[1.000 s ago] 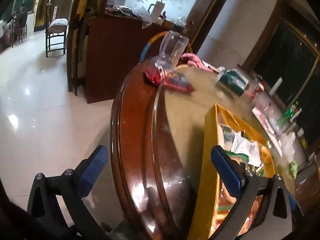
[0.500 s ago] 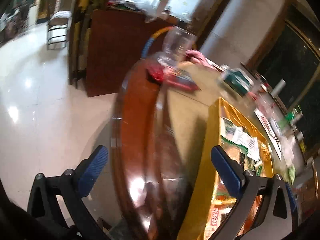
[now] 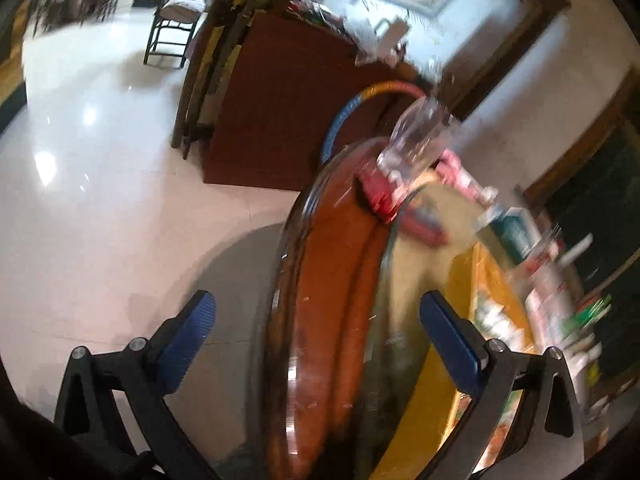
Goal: Organize snacks
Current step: 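Tip the gold tray with both tools to pour snacks onto the table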
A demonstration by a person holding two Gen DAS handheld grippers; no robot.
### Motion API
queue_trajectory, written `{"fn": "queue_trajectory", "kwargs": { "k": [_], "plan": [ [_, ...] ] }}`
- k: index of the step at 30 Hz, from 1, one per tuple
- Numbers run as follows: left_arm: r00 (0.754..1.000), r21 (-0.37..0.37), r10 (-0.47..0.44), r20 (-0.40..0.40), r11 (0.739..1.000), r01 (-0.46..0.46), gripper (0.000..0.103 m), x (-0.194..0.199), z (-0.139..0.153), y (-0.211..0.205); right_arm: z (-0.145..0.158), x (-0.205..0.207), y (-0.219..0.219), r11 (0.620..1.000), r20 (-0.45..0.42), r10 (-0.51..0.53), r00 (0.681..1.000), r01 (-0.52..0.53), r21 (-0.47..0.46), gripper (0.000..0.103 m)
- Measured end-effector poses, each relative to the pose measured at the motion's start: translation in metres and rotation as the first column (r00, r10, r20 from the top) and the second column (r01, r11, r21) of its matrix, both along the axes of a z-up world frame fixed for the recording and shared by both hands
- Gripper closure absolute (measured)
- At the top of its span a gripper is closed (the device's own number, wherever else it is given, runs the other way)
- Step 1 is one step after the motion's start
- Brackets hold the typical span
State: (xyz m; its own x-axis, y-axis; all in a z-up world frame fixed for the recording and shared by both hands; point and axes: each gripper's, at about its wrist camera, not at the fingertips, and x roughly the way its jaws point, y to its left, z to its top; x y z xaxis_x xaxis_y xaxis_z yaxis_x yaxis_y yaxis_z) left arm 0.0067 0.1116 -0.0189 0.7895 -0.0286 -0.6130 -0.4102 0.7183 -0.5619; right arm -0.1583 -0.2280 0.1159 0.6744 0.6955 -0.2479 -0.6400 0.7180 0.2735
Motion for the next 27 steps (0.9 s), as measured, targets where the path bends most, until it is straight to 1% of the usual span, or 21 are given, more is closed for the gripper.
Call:
{"fn": "queue_trajectory", "kwargs": {
  "k": [2, 4, 5, 7, 8, 11, 12, 14, 15, 16, 17, 18, 19, 20, 21, 22, 23, 24, 25, 26, 27],
  "plan": [
    [0.993, -0.08, 0.071, 0.1, 0.995, -0.063, 0.004, -0.018, 0.017, 0.011, 0.01, -0.005, 0.003, 1.0, 0.098, 0.003, 0.995, -0.004, 0.006, 0.006],
    [0.972, -0.109, 0.13, 0.196, 0.988, -0.11, 0.004, -0.035, 0.04, 0.015, 0.006, -0.006, 0.001, 0.999, 0.174, 0.018, 0.985, -0.025, 0.038, 0.006],
    [0.953, -0.107, 0.168, 0.253, 0.984, -0.145, 0.003, -0.044, 0.058, 0.016, 0.005, 0.003, 0.001, 0.999, 0.171, 0.023, 0.985, -0.029, 0.034, 0.006],
    [0.935, -0.121, 0.165, 0.313, 0.984, -0.133, 0.002, -0.048, 0.084, 0.006, 0.014, 0.024, -0.014, 0.99, 0.113, 0.041, 0.993, -0.056, 0.132, 0.006],
    [0.926, -0.131, 0.142, 0.349, 0.986, -0.102, 0.002, -0.045, 0.1, -0.004, 0.018, 0.035, -0.027, 0.98, 0.087, 0.028, 0.996, -0.045, 0.194, 0.006],
    [0.904, -0.103, 0.025, 0.426, 0.994, 0.021, 0.001, -0.027, 0.134, -0.046, 0.018, 0.065, -0.071, 0.94, -0.037, -0.091, 0.995, 0.098, 0.327, 0.006],
    [0.893, -0.078, -0.041, 0.448, 0.993, 0.084, 0.001, -0.017, 0.148, -0.069, 0.016, 0.07, -0.094, 0.907, -0.089, -0.168, 0.982, 0.19, 0.375, 0.006],
    [0.861, -0.044, -0.174, 0.479, 0.974, 0.221, 0.0, 0.005, 0.168, -0.116, 0.01, 0.073, -0.118, 0.865, -0.156, -0.286, 0.945, 0.325, 0.383, 0.006],
    [0.846, -0.024, -0.213, 0.489, 0.966, 0.257, 0.0, 0.01, 0.174, -0.134, 0.009, 0.074, -0.137, 0.823, -0.188, -0.333, 0.924, 0.382, 0.421, 0.004],
    [0.834, 0.017, -0.269, 0.483, 0.954, 0.298, 0.0, 0.02, 0.179, -0.159, 0.001, 0.071, -0.145, 0.794, -0.203, -0.367, 0.908, 0.419, 0.44, 0.002],
    [0.832, 0.04, -0.297, 0.469, 0.948, 0.316, 0.0, 0.025, 0.177, -0.178, -0.003, 0.074, -0.163, 0.741, -0.253, -0.393, 0.884, 0.467, 0.483, 0.0],
    [0.825, 0.054, -0.328, 0.459, 0.938, 0.343, 0.0, 0.032, 0.176, -0.199, -0.008, 0.076, -0.174, 0.707, -0.282, -0.398, 0.873, 0.488, 0.511, 0.0],
    [0.814, 0.047, -0.351, 0.463, 0.927, 0.373, 0.0, 0.036, 0.172, -0.216, -0.019, 0.073, -0.182, 0.682, -0.286, -0.418, 0.862, 0.505, 0.529, 0.0],
    [0.804, 0.04, -0.366, 0.468, 0.918, 0.395, 0.0, 0.04, 0.168, -0.229, -0.024, 0.076, -0.196, 0.631, -0.328, -0.444, 0.834, 0.551, 0.546, 0.0],
    [0.799, 0.038, -0.383, 0.464, 0.909, 0.414, 0.0, 0.045, 0.164, -0.246, -0.032, 0.074, -0.205, 0.594, -0.355, -0.467, 0.81, 0.585, 0.552, 0.0],
    [0.791, 0.049, -0.406, 0.458, 0.9, 0.433, 0.0, 0.051, 0.161, -0.265, -0.047, 0.062, -0.213, 0.575, -0.339, -0.489, 0.804, 0.589, 0.568, 0.0],
    [0.786, 0.066, -0.422, 0.452, 0.894, 0.442, 0.0, 0.056, 0.158, -0.28, -0.054, 0.062, -0.222, 0.541, -0.364, -0.491, 0.791, 0.605, 0.585, 0.0],
    [0.772, 0.093, -0.451, 0.449, 0.882, 0.461, 0.0, 0.06, 0.16, -0.297, -0.061, 0.063, -0.233, 0.488, -0.402, -0.499, 0.768, 0.632, 0.601, 0.0],
    [0.749, 0.117, -0.49, 0.446, 0.862, 0.493, 0.0, 0.067, 0.162, -0.315, -0.07, 0.063, -0.244, 0.428, -0.441, -0.503, 0.743, 0.657, 0.62, 0.0],
    [0.737, 0.138, -0.518, 0.434, 0.846, 0.514, 0.0, 0.075, 0.162, -0.325, -0.079, 0.065, -0.256, 0.36, -0.489, -0.487, 0.724, 0.676, 0.643, 0.0],
    [0.718, 0.181, -0.565, 0.407, 0.82, 0.543, 0.0, 0.082, 0.166, -0.341, -0.088, 0.072, -0.264, 0.294, -0.543, -0.451, 0.709, 0.692, 0.66, 0.0]
  ]
}}
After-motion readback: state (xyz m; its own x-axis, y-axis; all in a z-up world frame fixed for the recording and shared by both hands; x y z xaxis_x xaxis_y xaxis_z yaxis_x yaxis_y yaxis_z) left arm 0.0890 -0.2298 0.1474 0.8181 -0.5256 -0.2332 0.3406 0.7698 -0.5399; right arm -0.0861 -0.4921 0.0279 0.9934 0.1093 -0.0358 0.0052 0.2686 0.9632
